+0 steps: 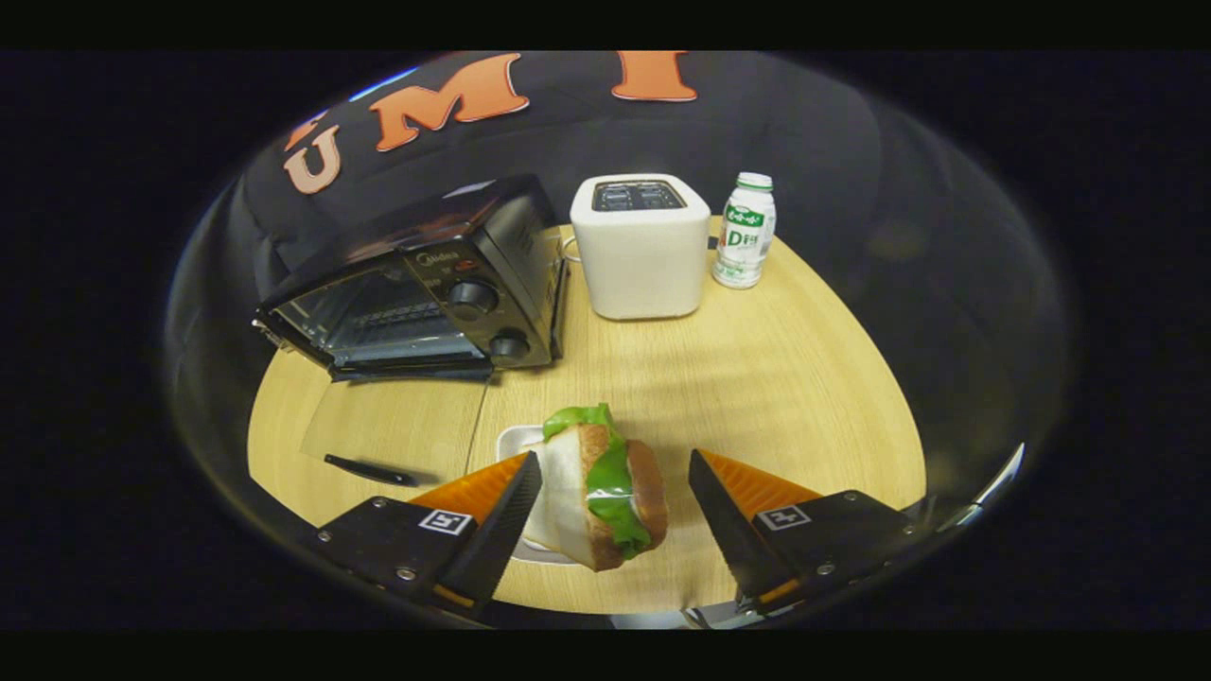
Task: Open the toaster oven, put the food inside, and close the toaster oven door.
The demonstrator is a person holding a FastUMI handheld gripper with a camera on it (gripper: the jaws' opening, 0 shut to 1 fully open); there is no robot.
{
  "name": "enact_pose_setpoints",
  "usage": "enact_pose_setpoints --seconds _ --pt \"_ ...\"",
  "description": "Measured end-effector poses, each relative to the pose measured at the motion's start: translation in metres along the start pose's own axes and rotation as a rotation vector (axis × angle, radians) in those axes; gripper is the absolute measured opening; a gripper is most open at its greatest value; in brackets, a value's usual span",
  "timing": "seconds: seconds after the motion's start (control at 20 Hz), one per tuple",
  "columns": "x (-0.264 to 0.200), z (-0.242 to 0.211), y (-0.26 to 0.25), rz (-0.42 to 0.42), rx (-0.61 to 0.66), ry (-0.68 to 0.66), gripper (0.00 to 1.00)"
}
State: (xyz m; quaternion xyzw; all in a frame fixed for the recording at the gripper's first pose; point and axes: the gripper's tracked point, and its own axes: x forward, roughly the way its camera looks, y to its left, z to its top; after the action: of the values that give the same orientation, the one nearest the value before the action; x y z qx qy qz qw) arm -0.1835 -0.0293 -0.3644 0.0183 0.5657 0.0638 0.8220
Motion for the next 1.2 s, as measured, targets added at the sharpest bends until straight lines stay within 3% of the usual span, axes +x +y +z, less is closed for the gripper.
enact_pose_setpoints --seconds 0.2,0.25,0.3,0.6,0.9,1.2 --pt "0.009 -0.015 0.009 0.08 0.1 0.048 0.87" --pt "0.009 -0.013 0.01 0.092 0.122 0.05 0.8" --pt "0.008 -0.014 0.01 0.106 0.129 0.052 0.65" --pt "-0.003 -0.011 0.008 0.141 0.205 0.066 0.38" --pt "-0.025 0.011 0.014 0.139 0.177 -0.012 0.35" --pt "-0.053 0.05 0.053 0.265 0.275 -0.101 0.35"
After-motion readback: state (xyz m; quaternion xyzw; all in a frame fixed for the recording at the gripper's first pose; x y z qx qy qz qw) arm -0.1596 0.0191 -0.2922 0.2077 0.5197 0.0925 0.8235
